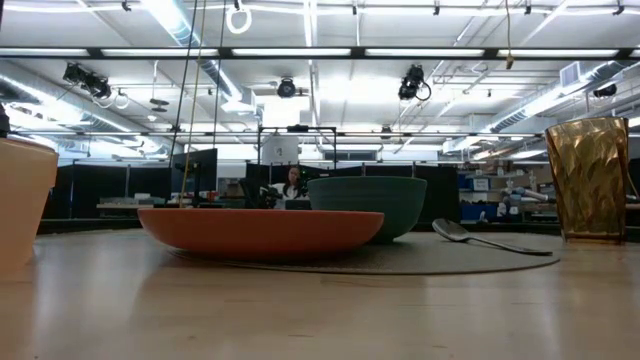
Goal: Arrange a breakfast setting
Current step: Pour the cereal from the cereal box into the blue bowl
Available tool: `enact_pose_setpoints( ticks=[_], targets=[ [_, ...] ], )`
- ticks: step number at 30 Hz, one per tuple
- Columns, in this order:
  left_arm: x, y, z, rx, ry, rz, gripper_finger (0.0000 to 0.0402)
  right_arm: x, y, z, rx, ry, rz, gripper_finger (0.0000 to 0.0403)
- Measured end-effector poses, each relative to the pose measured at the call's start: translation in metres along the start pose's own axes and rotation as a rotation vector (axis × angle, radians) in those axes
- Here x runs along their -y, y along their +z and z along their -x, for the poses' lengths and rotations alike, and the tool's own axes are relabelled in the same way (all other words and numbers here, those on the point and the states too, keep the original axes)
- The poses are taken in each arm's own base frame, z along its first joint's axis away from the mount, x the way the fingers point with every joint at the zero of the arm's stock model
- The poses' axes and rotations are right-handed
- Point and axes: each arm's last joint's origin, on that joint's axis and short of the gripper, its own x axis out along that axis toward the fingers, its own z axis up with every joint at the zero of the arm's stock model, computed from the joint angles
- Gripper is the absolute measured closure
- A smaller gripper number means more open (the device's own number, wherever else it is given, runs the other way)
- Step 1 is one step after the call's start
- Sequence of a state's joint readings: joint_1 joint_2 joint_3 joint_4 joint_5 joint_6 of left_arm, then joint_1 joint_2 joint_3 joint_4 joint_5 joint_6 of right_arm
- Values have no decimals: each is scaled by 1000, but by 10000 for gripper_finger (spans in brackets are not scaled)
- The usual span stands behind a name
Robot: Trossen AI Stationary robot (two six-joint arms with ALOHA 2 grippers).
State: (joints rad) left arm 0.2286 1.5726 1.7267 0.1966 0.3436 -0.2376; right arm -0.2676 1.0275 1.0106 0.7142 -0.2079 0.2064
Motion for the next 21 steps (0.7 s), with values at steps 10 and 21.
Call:
enact_pose_setpoints(
  ticks=[10,21],
  targets=[
    [-17,6,8,13,48,-16,367,-3,1,13,-176,-15,60,165],
    [-46,15,31,-78,171,-93,383,-12,38,65,-356,-235,238,55]
  ],
)
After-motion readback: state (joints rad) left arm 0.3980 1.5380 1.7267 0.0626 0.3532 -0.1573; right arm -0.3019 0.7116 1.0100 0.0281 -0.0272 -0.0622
